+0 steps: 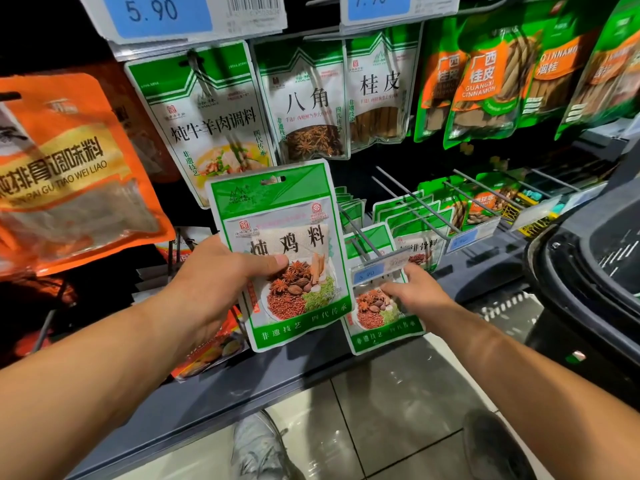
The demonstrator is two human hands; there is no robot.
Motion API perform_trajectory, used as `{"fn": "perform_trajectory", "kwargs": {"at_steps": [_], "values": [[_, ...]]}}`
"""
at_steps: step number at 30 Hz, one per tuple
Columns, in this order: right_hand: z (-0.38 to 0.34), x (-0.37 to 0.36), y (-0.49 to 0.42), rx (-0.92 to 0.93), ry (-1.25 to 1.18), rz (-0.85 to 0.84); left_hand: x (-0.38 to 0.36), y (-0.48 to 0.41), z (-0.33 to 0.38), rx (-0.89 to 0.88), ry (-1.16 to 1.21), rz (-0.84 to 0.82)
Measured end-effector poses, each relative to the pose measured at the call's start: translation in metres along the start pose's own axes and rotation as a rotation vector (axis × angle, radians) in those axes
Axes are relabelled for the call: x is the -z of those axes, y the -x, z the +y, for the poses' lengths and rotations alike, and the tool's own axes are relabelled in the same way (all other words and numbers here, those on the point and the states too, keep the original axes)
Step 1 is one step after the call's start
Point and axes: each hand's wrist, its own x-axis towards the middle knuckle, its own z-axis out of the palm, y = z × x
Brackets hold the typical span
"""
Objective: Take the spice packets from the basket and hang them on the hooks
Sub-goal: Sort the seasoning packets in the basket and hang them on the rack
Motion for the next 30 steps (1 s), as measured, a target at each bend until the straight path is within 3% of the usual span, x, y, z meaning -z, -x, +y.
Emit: {"fn": "perform_trajectory", "kwargs": {"at_steps": [8, 10, 14, 20, 24, 30], "values": [[0.029, 0.018, 0.024, 0.072, 0.031, 0.253, -0.013, 0.004, -0.012, 0.021, -0.072, -0.105], [0.03, 0.019, 0.036, 0.08, -0.09, 0.207, -0.021, 0.004, -0.019, 0.025, -0.089, -0.119], [0.016, 0.015, 0.069, 0.057, -0.387, -0.043, -0.037, 0.008, -0.044, 0.042, -0.103, -0.169], [0.014, 0.026, 0.098, 0.18, -0.474, -0.262, -0.063, 0.006, -0.075, 0.013, -0.129, -0.176], [0.029, 0.031, 0.101, 0.194, -0.365, -0.222, -0.078, -0.001, -0.097, 0.067, -0.103, -0.162], [0.059, 0.032, 0.089, 0.059, -0.319, -0.101, -0.093, 0.001, -0.134, 0.111, -0.192, -0.226]]}}
